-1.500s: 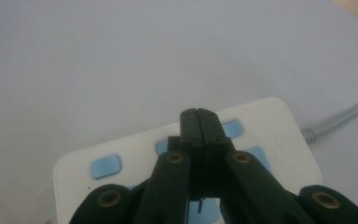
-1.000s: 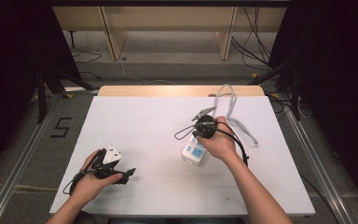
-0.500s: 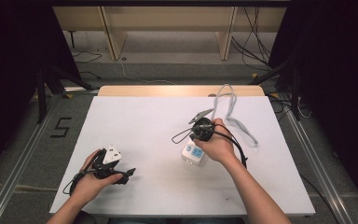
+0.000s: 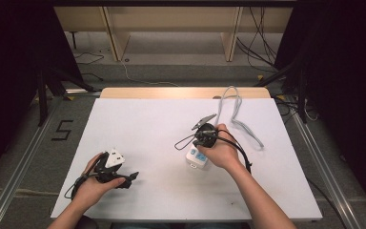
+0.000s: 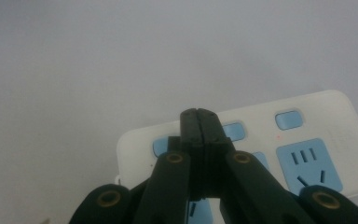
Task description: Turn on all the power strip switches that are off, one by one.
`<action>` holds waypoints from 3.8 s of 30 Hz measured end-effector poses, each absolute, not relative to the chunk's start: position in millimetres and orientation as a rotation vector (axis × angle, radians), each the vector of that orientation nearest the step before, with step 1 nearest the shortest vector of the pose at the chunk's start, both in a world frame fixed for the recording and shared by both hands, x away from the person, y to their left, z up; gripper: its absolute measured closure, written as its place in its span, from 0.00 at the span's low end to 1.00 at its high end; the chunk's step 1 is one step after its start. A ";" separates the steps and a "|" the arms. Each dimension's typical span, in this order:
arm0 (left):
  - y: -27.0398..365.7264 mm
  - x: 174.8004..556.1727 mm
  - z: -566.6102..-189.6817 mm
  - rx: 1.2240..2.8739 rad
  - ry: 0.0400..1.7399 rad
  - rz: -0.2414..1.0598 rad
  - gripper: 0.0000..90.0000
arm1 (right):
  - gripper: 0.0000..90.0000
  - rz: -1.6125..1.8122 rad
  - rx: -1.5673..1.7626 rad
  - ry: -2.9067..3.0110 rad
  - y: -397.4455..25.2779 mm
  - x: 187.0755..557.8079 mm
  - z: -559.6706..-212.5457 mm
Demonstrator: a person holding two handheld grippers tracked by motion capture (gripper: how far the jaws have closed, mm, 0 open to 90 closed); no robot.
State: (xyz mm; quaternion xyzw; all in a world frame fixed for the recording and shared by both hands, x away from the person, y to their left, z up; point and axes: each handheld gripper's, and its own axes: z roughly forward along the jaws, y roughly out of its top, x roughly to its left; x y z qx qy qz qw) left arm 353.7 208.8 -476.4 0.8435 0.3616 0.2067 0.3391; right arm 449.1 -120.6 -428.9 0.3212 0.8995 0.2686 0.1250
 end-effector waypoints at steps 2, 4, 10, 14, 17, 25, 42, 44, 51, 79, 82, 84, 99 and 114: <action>208.8 353.8 -476.5 2.197 0.941 0.539 0.18 | 1.00 0.785 0.936 2.624 -119.4 448.1 -429.3; 208.8 353.8 -476.5 2.197 0.942 0.539 0.18 | 1.00 0.784 0.928 2.627 -118.5 447.7 -429.8; 208.8 353.7 -476.5 2.197 0.941 0.538 0.18 | 1.00 0.776 0.928 2.638 -116.7 446.8 -432.1; 208.7 353.7 -476.5 2.197 0.941 0.538 0.18 | 1.00 0.773 0.935 2.645 -115.3 445.5 -433.0; 208.8 353.7 -476.4 2.197 0.941 0.538 0.18 | 1.00 0.770 0.924 2.653 -114.0 445.3 -433.6; 208.8 353.7 -476.4 2.196 0.941 0.539 0.18 | 1.00 0.756 0.920 2.671 -111.7 444.2 -436.4; 208.7 353.8 -476.5 2.194 0.941 0.541 0.18 | 1.00 0.730 0.916 2.683 -109.6 444.1 -438.6; 208.7 353.9 -476.6 2.193 0.942 0.539 0.18 | 1.00 0.727 0.921 2.684 -109.1 444.3 -439.0; 208.6 353.9 -476.6 2.196 0.941 0.538 0.18 | 1.00 0.722 0.918 2.688 -107.4 444.3 -439.5; 207.8 353.6 -476.4 2.197 0.938 0.545 0.18 | 1.00 0.709 0.938 2.693 -106.4 445.4 -441.6; 207.6 353.5 -476.4 2.195 0.937 0.547 0.18 | 1.00 0.703 0.935 2.696 -105.8 445.5 -441.6; 207.6 353.5 -476.5 2.195 0.936 0.548 0.18 | 1.00 0.703 0.942 2.697 -105.9 445.8 -441.6; 206.7 353.0 -476.2 2.195 0.934 0.548 0.18 | 1.00 0.700 0.961 2.698 -105.7 446.3 -441.7; 206.5 352.8 -476.2 2.198 0.934 0.546 0.18 | 1.00 0.700 0.966 2.702 -106.0 447.4 -441.6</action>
